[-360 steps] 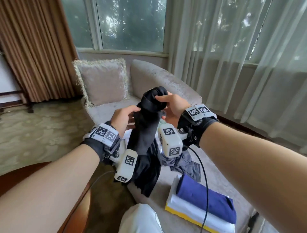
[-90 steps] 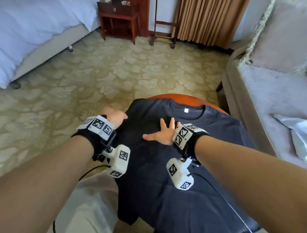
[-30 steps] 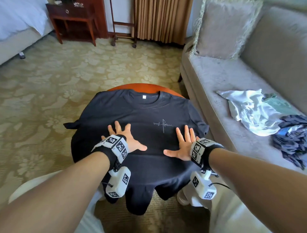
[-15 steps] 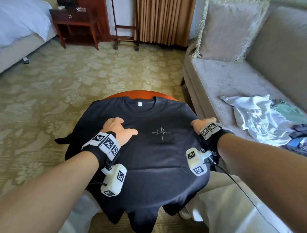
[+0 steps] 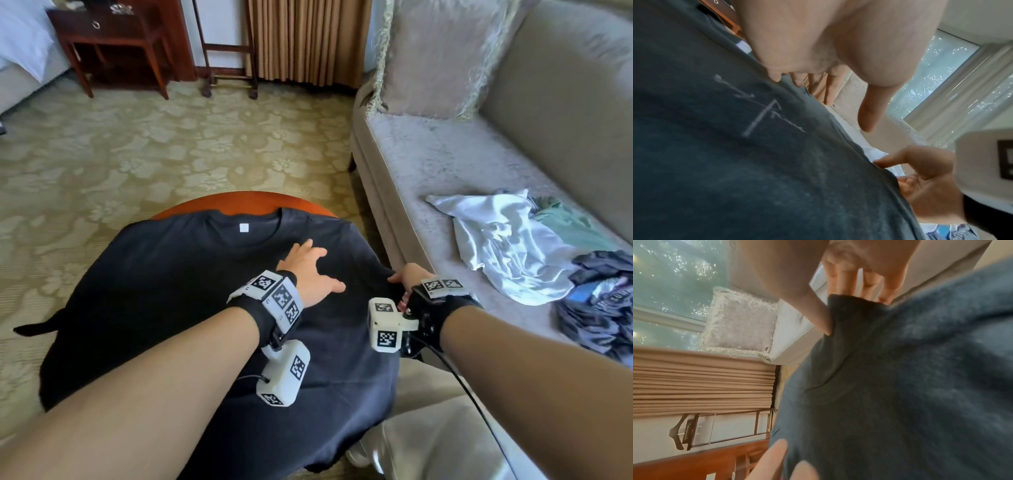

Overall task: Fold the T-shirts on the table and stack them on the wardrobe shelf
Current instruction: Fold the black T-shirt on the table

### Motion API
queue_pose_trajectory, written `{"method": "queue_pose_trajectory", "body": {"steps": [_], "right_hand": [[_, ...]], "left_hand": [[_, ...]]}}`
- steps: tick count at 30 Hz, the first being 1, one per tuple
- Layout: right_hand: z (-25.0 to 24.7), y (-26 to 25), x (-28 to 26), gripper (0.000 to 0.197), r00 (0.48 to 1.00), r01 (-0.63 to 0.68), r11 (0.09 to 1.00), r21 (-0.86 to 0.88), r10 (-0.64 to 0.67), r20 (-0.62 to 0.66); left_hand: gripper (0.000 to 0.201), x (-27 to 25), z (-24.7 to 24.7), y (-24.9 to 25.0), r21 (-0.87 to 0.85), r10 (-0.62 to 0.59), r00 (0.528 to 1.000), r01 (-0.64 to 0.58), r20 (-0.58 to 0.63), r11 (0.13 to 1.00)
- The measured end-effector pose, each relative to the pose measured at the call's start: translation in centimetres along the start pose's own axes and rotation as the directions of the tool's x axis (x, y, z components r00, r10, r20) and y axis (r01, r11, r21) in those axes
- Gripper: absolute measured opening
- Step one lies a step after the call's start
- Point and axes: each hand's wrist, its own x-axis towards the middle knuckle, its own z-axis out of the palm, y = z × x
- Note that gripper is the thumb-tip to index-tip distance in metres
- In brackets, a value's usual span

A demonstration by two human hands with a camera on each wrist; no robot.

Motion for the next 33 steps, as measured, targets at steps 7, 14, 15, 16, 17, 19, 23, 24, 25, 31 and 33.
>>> {"method": "queue_pose_trajectory", "body": {"steps": [7,14,15,16,17,19,23,24,25,31,33], "right_hand": [[-0.9,0.9,2.4,0.019,0.996,-0.060,0.985,0.162,0.048,0.073],[-1.1,0.4,2.7,0.015,0.993,-0.045,0.933,0.357,0.003,0.116],[-1.3,0.2,2.4,0.021,0.994,-0.028,0.930,0.367,-0.014,0.111],[-1.4,-0.1,2.2,0.024,0.995,-0.008,0.928,0.373,-0.028,0.092],[-1.5,-0.3,1.8,0.026,0.996,0.016,0.928,0.373,-0.048,0.077],[-1.8,-0.2,3.3,0.049,0.994,0.042,0.909,0.415,-0.081,0.077],[-1.6,-1.4,0.9,0.042,0.955,0.298,0.872,0.388,-0.275,-0.115],[-1.2,-2.0,-1.3,0.032,0.930,0.369,0.853,0.368,-0.335,-0.153],[-0.7,-2.3,-2.6,0.027,0.895,0.447,0.841,0.304,-0.414,-0.169],[3.4,-2.1,-7.0,0.044,0.685,0.715,0.689,-0.118,-0.657,0.317],[3.5,-2.4,-7.5,0.040,0.720,0.653,0.757,0.010,-0.625,0.302]], "left_hand": [[0.095,2.1,2.3,1.2,0.257,-0.109,0.988,0.078,0.108,0.963],[0.112,2.1,2.4,2.2,0.370,-0.162,0.972,0.090,0.170,0.925],[0.111,2.1,2.5,2.3,0.373,-0.165,0.971,0.091,0.172,0.923],[0.110,2.1,2.5,2.3,0.371,-0.167,0.971,0.093,0.172,0.924],[0.109,2.1,2.5,2.3,0.366,-0.168,0.971,0.095,0.173,0.926],[0.109,2.2,2.5,2.1,0.350,-0.162,0.971,0.093,0.175,0.932],[0.111,2.0,2.6,1.6,0.220,-0.108,0.987,0.079,0.121,0.972],[0.109,2.0,2.5,1.4,0.153,-0.090,0.992,0.076,0.088,0.985],[0.106,1.9,2.3,1.3,0.070,-0.079,0.996,0.075,0.047,0.995],[0.051,2.7,-0.3,-0.5,-0.576,-0.232,0.951,0.075,-0.205,0.814],[0.040,3.2,-1.2,-0.9,-0.705,-0.302,0.936,0.090,-0.182,0.704]]}}
